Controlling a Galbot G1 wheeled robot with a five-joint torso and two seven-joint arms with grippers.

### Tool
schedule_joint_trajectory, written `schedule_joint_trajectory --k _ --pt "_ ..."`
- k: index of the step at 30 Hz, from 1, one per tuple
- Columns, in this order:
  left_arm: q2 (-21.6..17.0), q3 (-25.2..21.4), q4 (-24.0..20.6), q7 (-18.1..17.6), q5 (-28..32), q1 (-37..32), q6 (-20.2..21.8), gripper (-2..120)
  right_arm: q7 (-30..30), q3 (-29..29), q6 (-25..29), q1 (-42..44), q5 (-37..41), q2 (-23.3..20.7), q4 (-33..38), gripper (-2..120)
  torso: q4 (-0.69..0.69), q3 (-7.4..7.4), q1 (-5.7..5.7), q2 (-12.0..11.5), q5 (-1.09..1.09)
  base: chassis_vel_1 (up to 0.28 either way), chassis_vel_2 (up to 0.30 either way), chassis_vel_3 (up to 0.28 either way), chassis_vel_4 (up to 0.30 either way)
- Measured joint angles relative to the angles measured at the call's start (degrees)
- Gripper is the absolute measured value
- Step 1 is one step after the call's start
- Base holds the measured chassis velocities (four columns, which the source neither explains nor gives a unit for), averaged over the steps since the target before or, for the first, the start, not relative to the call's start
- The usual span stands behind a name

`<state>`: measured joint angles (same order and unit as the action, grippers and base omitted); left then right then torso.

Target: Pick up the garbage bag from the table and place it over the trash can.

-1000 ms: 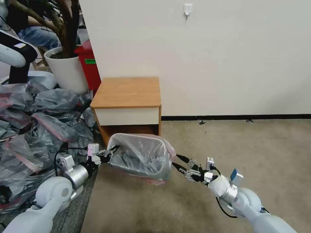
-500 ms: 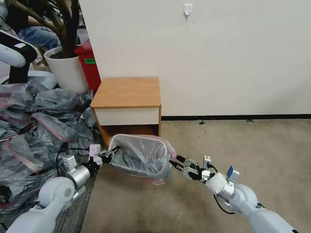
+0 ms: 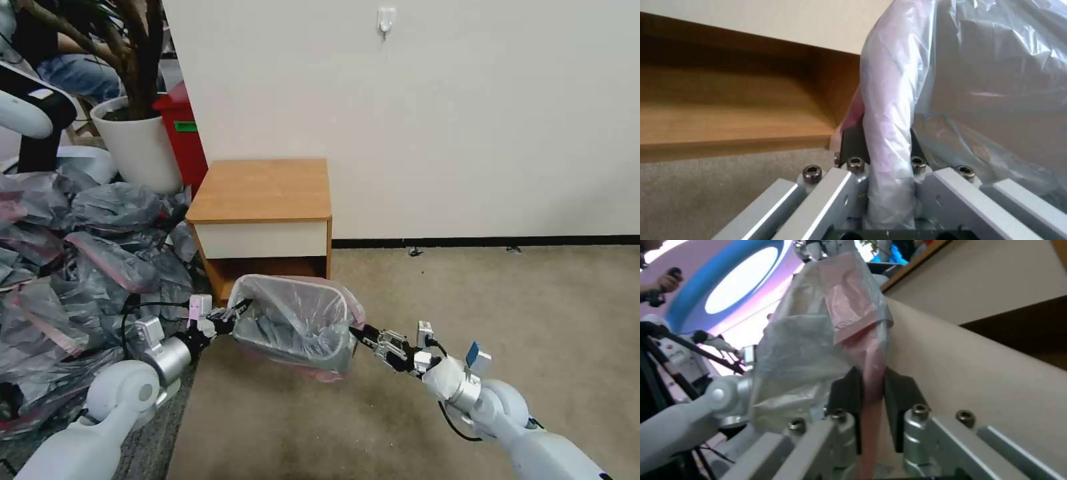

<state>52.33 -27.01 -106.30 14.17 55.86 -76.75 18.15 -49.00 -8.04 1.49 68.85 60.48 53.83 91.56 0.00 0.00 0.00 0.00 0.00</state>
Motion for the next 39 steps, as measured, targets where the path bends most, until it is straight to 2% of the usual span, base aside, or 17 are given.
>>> schedule_joint_trajectory --k 2,4,7,16,24,29,34,39 --pt "-0.04 0.00 0.00 0.00 0.00 -0.02 0.00 3 0.79 -0.10 0.19 0.05 -0.55 -0.03 0.00 8 0.00 0.00 0.00 0.00 0.00 0.000 0.000 0.000 0.000" --pt "-0.15 -0.03 -0.02 -0.01 -0.01 -0.18 -0.04 3 2.34 -0.21 0.76 0.22 -2.03 -0.09 0.00 0 0.00 0.00 0.00 0.00 0.00 0.000 0.000 0.000 0.000" --pt "-0.16 -0.03 -0.06 -0.01 -0.02 -0.26 -0.11 3 5.34 0.02 1.38 0.29 -2.95 -0.01 0.28 0 0.00 0.00 0.00 0.00 -0.01 0.000 0.000 0.000 0.000" --pt "-0.03 -0.02 -0.42 -0.13 -0.10 -0.69 -0.23 3 14.18 1.38 2.65 -0.16 -6.50 0.72 0.56 22 0.00 0.00 0.00 0.00 0.00 0.000 0.000 0.000 0.000" --pt "-0.10 -0.26 -0.86 -0.13 -0.08 -1.28 -0.25 3 18.15 1.91 3.43 -0.20 -9.64 1.26 0.01 25 0.00 0.00 0.00 0.00 0.00 0.000 0.000 0.000 0.000" --pt "0.22 -0.26 -1.25 -0.14 -0.12 -1.86 -0.26 3 22.71 2.67 3.49 -1.09 -13.08 2.15 -0.63 18 0.01 0.00 0.00 0.00 0.00 0.000 0.000 0.000 0.000" --pt "0.39 -0.22 -1.65 -0.14 -0.15 -2.29 -0.22 3 26.81 3.88 3.44 -2.24 -16.44 3.23 -2.18 7 0.00 0.00 0.00 0.00 0.01 0.000 0.000 0.000 0.000" --pt "0.64 -0.21 -1.64 -0.12 -0.19 -2.54 -0.16 3 29.12 4.82 3.66 -3.11 -17.60 3.89 -3.05 6 0.00 0.00 0.00 0.00 0.00 0.000 0.000 0.000 0.000"
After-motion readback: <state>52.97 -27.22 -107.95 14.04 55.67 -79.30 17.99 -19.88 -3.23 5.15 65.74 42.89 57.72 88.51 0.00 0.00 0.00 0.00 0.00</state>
